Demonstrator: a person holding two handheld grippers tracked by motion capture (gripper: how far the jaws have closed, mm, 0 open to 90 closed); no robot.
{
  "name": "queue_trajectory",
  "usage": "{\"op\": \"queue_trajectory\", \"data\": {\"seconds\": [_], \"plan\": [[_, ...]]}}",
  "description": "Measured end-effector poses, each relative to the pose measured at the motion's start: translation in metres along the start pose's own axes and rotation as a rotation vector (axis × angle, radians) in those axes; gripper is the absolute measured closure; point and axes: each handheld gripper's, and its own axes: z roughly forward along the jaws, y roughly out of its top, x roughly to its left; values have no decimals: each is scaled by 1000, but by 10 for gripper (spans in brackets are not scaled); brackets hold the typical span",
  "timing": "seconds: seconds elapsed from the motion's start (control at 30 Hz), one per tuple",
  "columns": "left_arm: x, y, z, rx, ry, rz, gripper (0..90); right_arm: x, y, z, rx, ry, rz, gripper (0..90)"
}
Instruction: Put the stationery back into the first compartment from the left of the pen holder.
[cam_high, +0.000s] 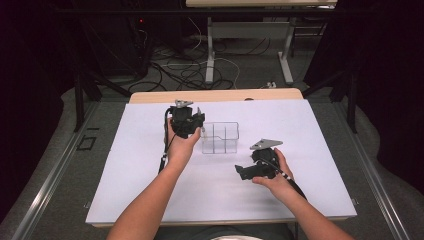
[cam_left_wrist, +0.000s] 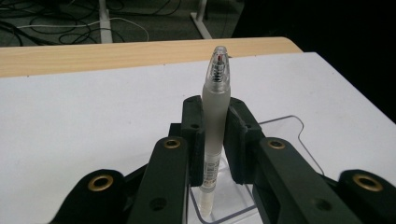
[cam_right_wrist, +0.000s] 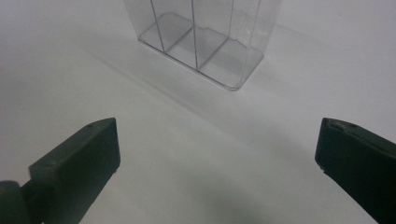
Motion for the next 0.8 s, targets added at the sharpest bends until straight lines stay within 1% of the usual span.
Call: {"op": "queue_trajectory", "data": {"seconds": [0.07, 0.1, 0.13, 0.17, 0.23, 0.27, 0.3, 0.37, 0.5, 0.53, 0.57, 0.6, 0.63, 0.67, 0.73, 0.77, 0.8], "plan": [[0, -2, 2, 4, 1, 4, 794, 1, 0, 1, 2, 2, 9, 0], [0, -3, 2, 16, -2, 12, 794, 1, 0, 1, 6, 1, 1, 0], [0, -3, 2, 14, 1, 14, 794, 2, -1, 1, 0, 3, 4, 0], [-1, -4, 3, 16, -1, 10, 793, 2, -1, 1, 9, 4, 4, 0], [-1, -5, 4, 21, 0, 22, 792, 2, -1, 1, 4, 5, 5, 0], [-1, -5, 4, 25, -4, 17, 790, 2, -1, 2, 4, 7, 4, 0], [-1, -5, 3, 26, -7, 30, 771, 2, -1, 1, 4, 6, 4, 0], [-1, -5, 2, 18, -11, 43, 712, 2, -1, 2, 5, 4, 5, 0], [0, -5, -5, -5, -31, 43, 631, 0, -1, 1, 6, 4, 3, 0], [1, -6, -6, -18, -33, 42, 590, 0, -1, 1, -2, 2, 0, 0], [2, -6, -8, -25, -34, 40, 565, 0, 0, 0, 4, 1, 9, 0], [3, -6, -9, -24, -39, 37, 541, 0, 0, 0, -3, 1, 9, 0], [5, -7, -11, -31, -45, 40, 505, -1, 0, -1, 5, 1, 8, 0], [6, -8, -13, -36, -48, 48, 467, -1, 0, -1, 1, -2, 8, 0], [9, -10, -17, -50, -56, 41, 412, -1, -1, -1, -4, -3, 11, 0], [11, -11, -20, -45, -59, 47, 372, -2, 0, -2, 7, 0, 10, 0], [13, -12, -22, -50, -61, 47, 333, -2, -1, -1, -8, -3, 10, 0]]}}
